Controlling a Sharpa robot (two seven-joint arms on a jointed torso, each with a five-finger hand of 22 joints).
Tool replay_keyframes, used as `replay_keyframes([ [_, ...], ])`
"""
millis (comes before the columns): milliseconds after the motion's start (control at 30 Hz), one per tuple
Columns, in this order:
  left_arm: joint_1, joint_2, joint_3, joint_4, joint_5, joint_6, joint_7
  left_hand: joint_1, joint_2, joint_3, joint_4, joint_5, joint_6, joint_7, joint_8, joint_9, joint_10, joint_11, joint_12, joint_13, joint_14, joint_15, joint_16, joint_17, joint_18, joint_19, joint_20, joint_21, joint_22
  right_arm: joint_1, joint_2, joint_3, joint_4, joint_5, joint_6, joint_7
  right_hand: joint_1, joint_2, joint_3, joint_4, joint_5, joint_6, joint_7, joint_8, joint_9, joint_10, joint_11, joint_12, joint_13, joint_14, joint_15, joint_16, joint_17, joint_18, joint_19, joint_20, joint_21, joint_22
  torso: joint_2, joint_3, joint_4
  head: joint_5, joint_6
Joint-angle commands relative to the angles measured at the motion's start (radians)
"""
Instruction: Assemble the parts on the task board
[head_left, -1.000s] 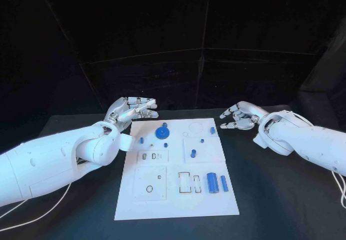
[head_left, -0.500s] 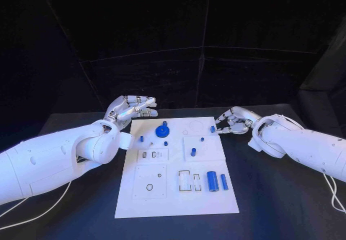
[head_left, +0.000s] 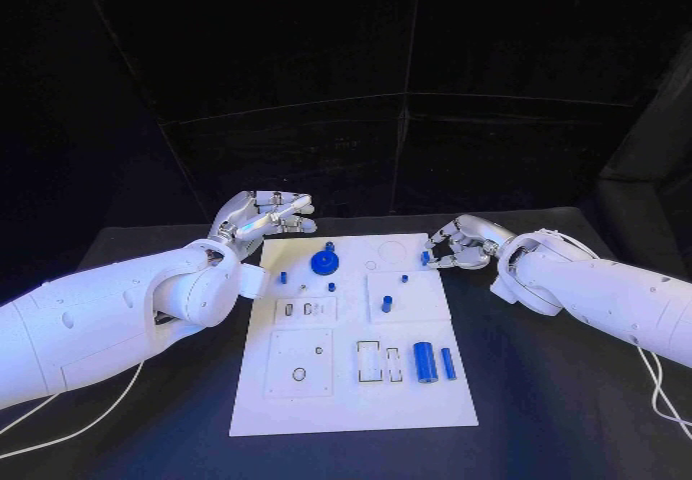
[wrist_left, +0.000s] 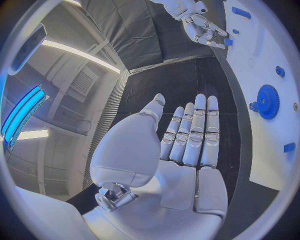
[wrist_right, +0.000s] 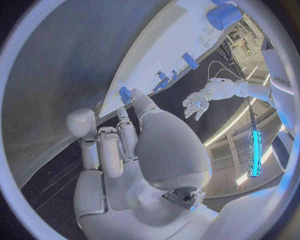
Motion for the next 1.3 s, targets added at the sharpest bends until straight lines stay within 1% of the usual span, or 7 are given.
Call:
replay_keyframes([
  [33, 0.001, 0.002, 0.001, 0.0, -0.004, 0.012, 0.004, -0.001, 0.012, -0.001, -0.005, 0.003, 0.009, 0.001, 0.0, 0.0, 0.007, -0.001, 0.005, 0.001, 0.007, 0.001, -0.006, 0.001, 0.014, 0.007, -0.001, -0.005, -0.001, 0.001, 0.007, 0.0, -0.006, -0.01, 0.002, -0.002, -0.001, 0.013, 0.005, -0.007, -0.014, 0.008, 0.002, -0.001, 0.0, 0.007, -0.003, 0.002, 0.021, 0.083, -0.005, -0.002, 0.155, -0.007, 0.005, -0.004, -0.001, 0.002, 0.0, -0.0001, 0.001, -0.001, 0.0],
  [200, 0.001, 0.002, 0.001, -0.001, -0.004, 0.012, 0.003, -0.001, 0.012, -0.001, -0.005, 0.003, 0.009, 0.001, 0.0, 0.0, 0.007, -0.001, 0.005, 0.001, 0.007, 0.001, -0.006, 0.001, 0.014, 0.007, -0.001, -0.005, -0.001, -0.005, 0.018, 0.0, -0.013, -0.015, 0.006, -0.007, 0.0, 0.022, 0.011, -0.012, -0.03, 0.018, 0.001, 0.002, 0.001, 0.011, -0.004, 0.005, 0.025, 0.083, -0.006, -0.002, 0.157, -0.008, 0.007, -0.004, 0.002, 0.005, 0.0, 0.0001, 0.0002, 0.001, -0.002],
  [467, 0.001, 0.002, 0.001, 0.0, -0.004, 0.013, 0.002, -0.001, 0.012, -0.001, -0.005, 0.003, 0.009, 0.001, 0.0, 0.0, 0.007, -0.001, 0.005, 0.001, 0.007, 0.001, -0.006, 0.001, 0.014, 0.007, -0.001, -0.005, -0.001, -0.01, 0.025, 0.0, -0.019, -0.021, 0.009, -0.012, 0.0, 0.028, 0.018, -0.016, -0.037, 0.029, -0.001, 0.006, 0.002, 0.013, -0.005, 0.007, 0.027, 0.084, -0.007, -0.001, 0.16, -0.008, 0.009, -0.005, 0.003, 0.008, 0.0, 0.0, 0.0001, 0.003, -0.003],
  [533, 0.001, 0.002, 0.001, 0.0, -0.004, 0.013, 0.002, -0.001, 0.012, -0.001, -0.005, 0.003, 0.009, 0.001, 0.0, 0.0, 0.007, -0.001, 0.005, 0.001, 0.007, 0.001, -0.006, 0.001, 0.014, 0.007, -0.001, -0.005, -0.001, -0.01, 0.027, 0.0, -0.021, -0.022, 0.009, -0.012, 0.001, 0.03, 0.019, -0.017, -0.037, 0.032, -0.002, 0.007, 0.002, 0.014, -0.006, 0.008, 0.029, 0.084, -0.007, -0.001, 0.16, -0.008, 0.009, -0.005, 0.003, 0.008, 0.0, 0.0008, 0.0002, 0.003, -0.004],
  [733, 0.001, 0.001, 0.001, -0.001, -0.004, 0.013, 0.001, -0.001, 0.012, 0.0, -0.006, 0.003, 0.009, 0.001, -0.001, 0.0, 0.006, 0.0, 0.004, 0.001, 0.007, 0.001, -0.007, 0.001, 0.014, 0.007, -0.001, -0.006, -0.002, -0.011, 0.03, 0.001, -0.026, -0.024, 0.005, -0.015, 0.0, 0.039, 0.03, -0.022, -0.041, 0.048, -0.005, 0.011, 0.002, 0.018, -0.009, 0.012, 0.033, 0.084, -0.01, 0.0, 0.163, -0.009, 0.011, -0.007, 0.006, 0.012, 0.0, 0.0011, 0.0002, 0.004, -0.005],
  [967, 0.001, 0.001, 0.001, -0.001, -0.004, 0.013, 0.001, -0.001, 0.012, 0.0, -0.006, 0.003, 0.009, 0.001, -0.001, 0.0, 0.006, 0.0, 0.004, 0.001, 0.007, 0.001, -0.007, 0.001, 0.014, 0.007, -0.001, -0.006, -0.002, -0.012, 0.033, 0.001, -0.028, -0.024, -0.003, -0.012, -0.001, 0.061, 0.057, -0.028, -0.058, 0.09, -0.018, 0.024, 0.005, 0.025, -0.02, 0.018, 0.042, 0.086, -0.018, 0.002, 0.168, -0.01, 0.015, -0.013, 0.01, 0.019, -0.001, 0.0012, -0.001, 0.005, -0.006],
  [1300, 0.001, 0.001, 0.001, -0.003, -0.004, 0.014, -0.001, -0.001, 0.012, 0.0, -0.006, 0.003, 0.009, 0.001, -0.001, 0.0, 0.006, 0.0, 0.004, 0.001, 0.007, 0.001, -0.007, 0.001, 0.014, 0.007, -0.001, -0.006, -0.002, -0.012, 0.036, 0.001, -0.027, -0.024, -0.041, -0.016, -0.011, 0.073, 0.079, -0.031, -0.067, 0.119, -0.029, 0.028, 0.004, 0.034, -0.029, 0.026, 0.052, 0.087, -0.027, 0.004, 0.176, -0.012, 0.022, -0.022, 0.016, 0.031, -0.001, 0.0014, -0.0001, 0.003, -0.009],
])
